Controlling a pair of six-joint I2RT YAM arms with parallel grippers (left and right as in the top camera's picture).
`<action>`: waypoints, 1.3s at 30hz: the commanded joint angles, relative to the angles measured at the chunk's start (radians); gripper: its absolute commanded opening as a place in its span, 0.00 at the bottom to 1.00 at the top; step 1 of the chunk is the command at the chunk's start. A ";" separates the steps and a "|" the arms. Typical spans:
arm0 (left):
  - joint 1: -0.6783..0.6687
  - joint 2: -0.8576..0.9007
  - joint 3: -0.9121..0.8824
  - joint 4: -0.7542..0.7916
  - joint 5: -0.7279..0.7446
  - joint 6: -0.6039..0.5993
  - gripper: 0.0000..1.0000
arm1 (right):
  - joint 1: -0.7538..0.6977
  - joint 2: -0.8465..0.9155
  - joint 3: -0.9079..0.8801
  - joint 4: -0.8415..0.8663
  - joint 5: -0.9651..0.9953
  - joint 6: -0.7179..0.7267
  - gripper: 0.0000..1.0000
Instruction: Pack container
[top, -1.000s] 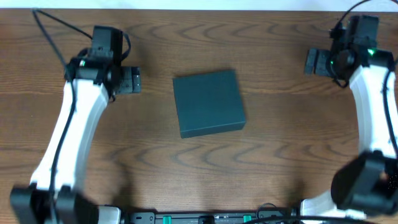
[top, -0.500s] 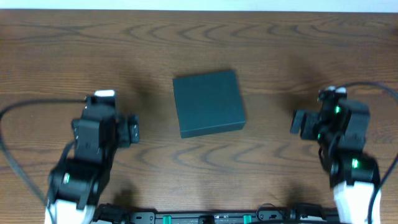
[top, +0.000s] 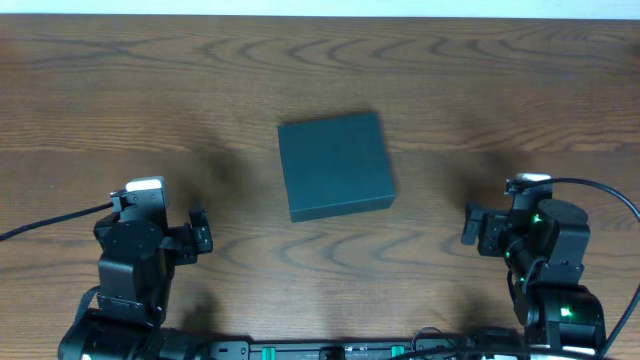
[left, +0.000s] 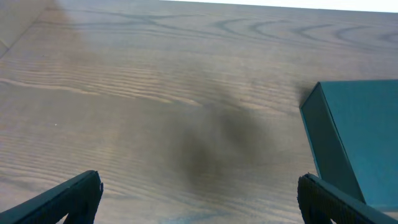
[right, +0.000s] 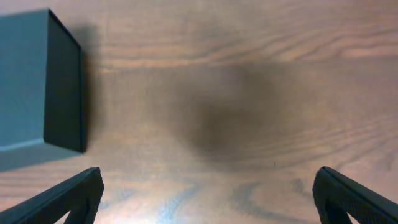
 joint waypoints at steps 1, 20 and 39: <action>-0.005 0.001 -0.002 0.000 -0.015 -0.013 0.99 | 0.012 0.000 -0.009 -0.014 0.002 0.013 0.99; -0.005 0.001 -0.002 0.000 -0.015 -0.013 0.98 | 0.031 -0.071 -0.009 -0.033 0.018 0.006 0.99; -0.005 0.001 -0.002 0.000 -0.015 -0.013 0.99 | 0.146 -0.656 -0.515 0.552 0.004 -0.024 0.99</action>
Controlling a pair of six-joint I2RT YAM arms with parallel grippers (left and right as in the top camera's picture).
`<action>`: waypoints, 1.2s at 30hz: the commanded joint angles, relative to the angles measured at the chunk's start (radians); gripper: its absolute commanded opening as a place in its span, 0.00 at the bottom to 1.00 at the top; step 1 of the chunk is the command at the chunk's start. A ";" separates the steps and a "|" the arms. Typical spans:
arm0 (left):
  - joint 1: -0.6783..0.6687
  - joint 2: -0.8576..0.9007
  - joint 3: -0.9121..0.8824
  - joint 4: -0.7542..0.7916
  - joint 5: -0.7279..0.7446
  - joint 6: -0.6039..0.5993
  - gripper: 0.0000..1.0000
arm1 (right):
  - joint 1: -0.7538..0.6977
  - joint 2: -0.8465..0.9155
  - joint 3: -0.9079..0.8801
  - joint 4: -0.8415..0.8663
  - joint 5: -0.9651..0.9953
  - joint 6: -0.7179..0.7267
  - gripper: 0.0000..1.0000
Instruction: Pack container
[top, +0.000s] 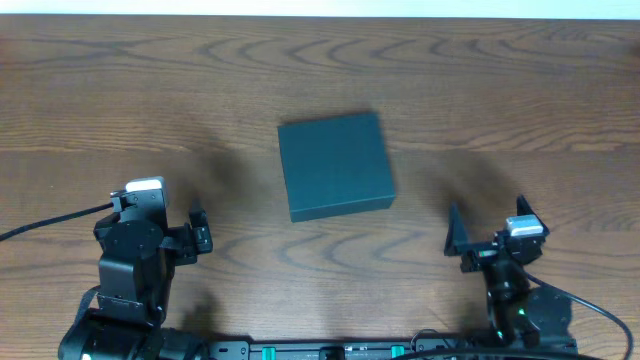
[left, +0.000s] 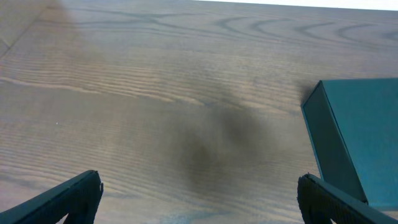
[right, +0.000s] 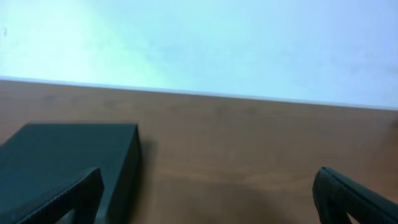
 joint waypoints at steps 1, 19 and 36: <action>-0.005 0.001 0.000 0.001 -0.012 -0.013 0.99 | 0.011 -0.017 -0.101 0.114 0.064 -0.006 0.99; -0.005 0.001 0.000 0.001 -0.012 -0.013 0.99 | 0.016 -0.017 -0.193 0.150 0.088 -0.148 0.99; -0.005 0.001 0.000 0.001 -0.012 -0.013 0.99 | 0.016 -0.017 -0.193 0.154 0.085 -0.148 0.99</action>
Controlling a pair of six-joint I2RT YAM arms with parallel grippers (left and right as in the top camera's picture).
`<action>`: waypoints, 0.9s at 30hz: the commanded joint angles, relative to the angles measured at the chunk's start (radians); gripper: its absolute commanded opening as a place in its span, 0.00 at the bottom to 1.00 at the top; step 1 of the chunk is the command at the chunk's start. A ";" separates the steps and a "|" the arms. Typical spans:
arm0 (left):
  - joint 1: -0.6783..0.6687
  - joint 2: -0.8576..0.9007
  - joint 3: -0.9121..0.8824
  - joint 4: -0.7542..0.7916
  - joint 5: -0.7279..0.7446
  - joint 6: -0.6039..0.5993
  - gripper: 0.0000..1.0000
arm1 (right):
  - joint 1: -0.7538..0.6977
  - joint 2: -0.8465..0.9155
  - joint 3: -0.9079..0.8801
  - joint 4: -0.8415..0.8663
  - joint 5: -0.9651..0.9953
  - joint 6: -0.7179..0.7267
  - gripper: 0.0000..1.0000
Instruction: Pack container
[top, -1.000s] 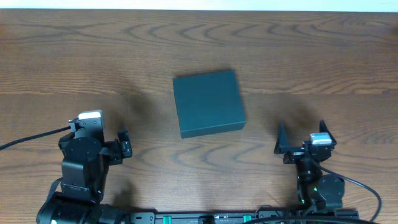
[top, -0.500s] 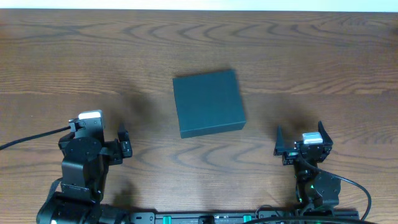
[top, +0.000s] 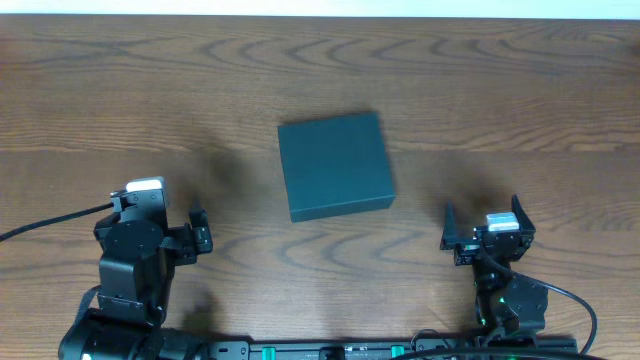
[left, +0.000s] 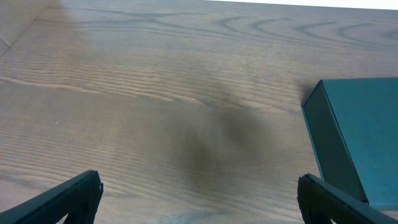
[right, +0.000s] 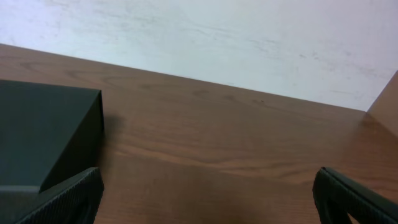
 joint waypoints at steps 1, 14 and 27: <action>-0.005 0.001 0.001 0.002 -0.012 -0.013 0.99 | 0.010 -0.008 -0.005 0.003 0.007 -0.011 0.99; -0.005 -0.007 0.001 -0.003 -0.018 0.000 0.99 | 0.010 -0.008 -0.005 0.002 0.007 -0.011 0.99; -0.001 -0.455 -0.271 0.079 0.116 0.044 0.99 | 0.010 -0.008 -0.005 0.002 0.007 -0.011 0.99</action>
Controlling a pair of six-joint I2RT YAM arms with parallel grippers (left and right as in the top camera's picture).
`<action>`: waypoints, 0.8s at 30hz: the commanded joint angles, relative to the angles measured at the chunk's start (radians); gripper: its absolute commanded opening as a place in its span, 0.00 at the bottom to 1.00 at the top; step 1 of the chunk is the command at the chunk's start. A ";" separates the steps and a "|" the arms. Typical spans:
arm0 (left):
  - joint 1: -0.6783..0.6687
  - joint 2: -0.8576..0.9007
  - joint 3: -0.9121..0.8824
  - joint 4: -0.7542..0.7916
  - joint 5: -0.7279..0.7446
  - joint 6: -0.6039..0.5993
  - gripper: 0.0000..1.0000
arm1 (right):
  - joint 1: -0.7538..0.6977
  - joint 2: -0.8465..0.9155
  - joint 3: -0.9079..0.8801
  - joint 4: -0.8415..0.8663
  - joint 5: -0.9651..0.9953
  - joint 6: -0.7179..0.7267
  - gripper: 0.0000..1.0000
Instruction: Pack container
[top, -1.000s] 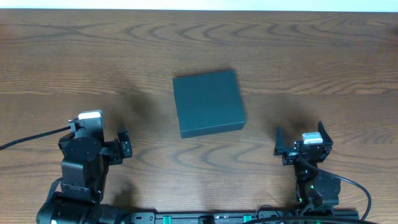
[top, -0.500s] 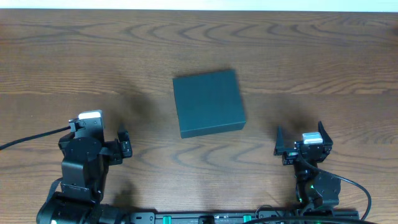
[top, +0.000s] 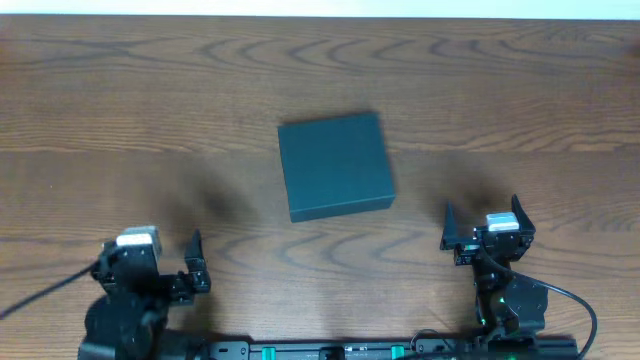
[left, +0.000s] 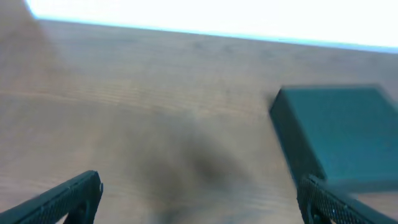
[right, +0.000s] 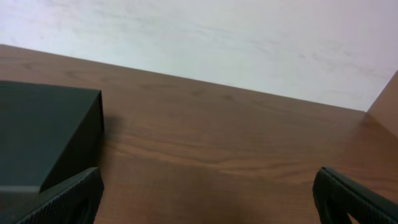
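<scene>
A closed dark teal box (top: 334, 165) lies flat at the middle of the wooden table (top: 480, 90). The left wrist view has the box (left: 342, 130) ahead on the right, blurred; the right wrist view has the box (right: 43, 134) ahead on the left. My left gripper (top: 158, 262) sits low near the front edge at the left, open and empty, its fingertips (left: 68, 199) wide apart. At the front right, the right gripper (top: 482, 228) is also open with nothing in it, its fingertips (right: 354, 199) spread.
A pale wall (right: 217, 37) rises behind the table's far edge. A wooden side panel (right: 384, 102) shows at the far right of the right wrist view. Cables run from both arm bases along the front edge.
My left arm has dropped back toward the front edge and tilted up, so its view now reaches the table's far edge. The right arm and the box have not moved.
Both grippers began open, looking down at the table on either side of the box. The right arm then lowered and tilted up toward the wall, and settled near the front edge. Now the left arm has done likewise. The box stayed put throughout.
</scene>
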 joint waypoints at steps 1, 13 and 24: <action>-0.001 -0.062 -0.157 0.167 0.015 0.060 0.98 | 0.010 -0.008 -0.005 0.002 0.007 -0.011 0.99; -0.030 -0.106 -0.593 0.761 0.038 0.201 0.99 | 0.010 -0.008 -0.005 0.002 0.007 -0.011 0.99; -0.030 -0.151 -0.608 0.678 0.110 0.195 0.99 | 0.010 -0.008 -0.005 0.002 0.007 -0.011 0.99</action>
